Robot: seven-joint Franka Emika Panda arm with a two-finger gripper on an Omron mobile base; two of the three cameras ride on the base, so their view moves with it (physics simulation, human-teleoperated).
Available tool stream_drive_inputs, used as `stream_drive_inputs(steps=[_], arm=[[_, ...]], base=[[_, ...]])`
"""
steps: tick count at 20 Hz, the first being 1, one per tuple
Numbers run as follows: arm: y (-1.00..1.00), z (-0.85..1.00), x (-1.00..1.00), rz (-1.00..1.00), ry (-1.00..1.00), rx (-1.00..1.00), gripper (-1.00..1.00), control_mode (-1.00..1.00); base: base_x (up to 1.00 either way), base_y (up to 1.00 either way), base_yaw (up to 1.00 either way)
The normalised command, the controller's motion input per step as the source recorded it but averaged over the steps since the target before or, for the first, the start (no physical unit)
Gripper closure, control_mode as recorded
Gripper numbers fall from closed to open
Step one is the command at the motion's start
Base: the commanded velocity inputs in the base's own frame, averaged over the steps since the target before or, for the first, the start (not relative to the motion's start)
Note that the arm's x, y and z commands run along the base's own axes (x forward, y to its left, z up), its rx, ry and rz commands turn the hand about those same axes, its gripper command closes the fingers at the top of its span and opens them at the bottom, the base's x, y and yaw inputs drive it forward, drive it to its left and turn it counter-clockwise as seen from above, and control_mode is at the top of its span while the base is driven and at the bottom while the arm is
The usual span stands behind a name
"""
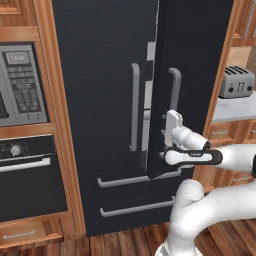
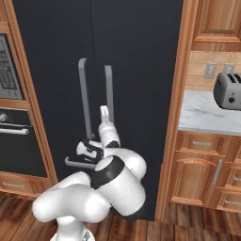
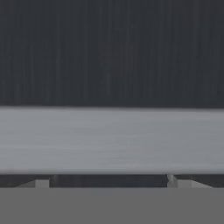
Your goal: Place the peach in the correct fridge rack based on whether it is a fruit or vegetable. Finally, close the fridge door.
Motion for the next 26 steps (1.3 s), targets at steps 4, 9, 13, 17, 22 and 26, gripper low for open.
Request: stream_drive_inputs(steps=[4, 9, 13, 17, 22, 26], arm=[[0.00, 0.29, 0.54, -0.34, 0.10, 0.00, -1.00, -1.00], [0.00, 0.40, 0.43, -0.28, 0.11, 0.00, -1.00, -1.00], [0.00, 0.41, 0.39, -0.23, 0.12, 0.00, -1.00, -1.00], [0.00, 0.29, 0.45, -0.20, 0.14, 0.00, -1.00, -1.00], [-0.04, 0.04, 0.51, -0.09, 0.09, 0.00, -1.00, -1.00], [-0.22, 0.00, 0.70, 0.00, 0.05, 0.04, -1.00, -1.00]], base=[[0.00, 0.00, 0.00], [0.00, 0.00, 0.00], [0.00, 0.00, 0.00], [0.00, 0.00, 0.00], [0.00, 0.00, 0.00], [0.00, 0.00, 0.00]])
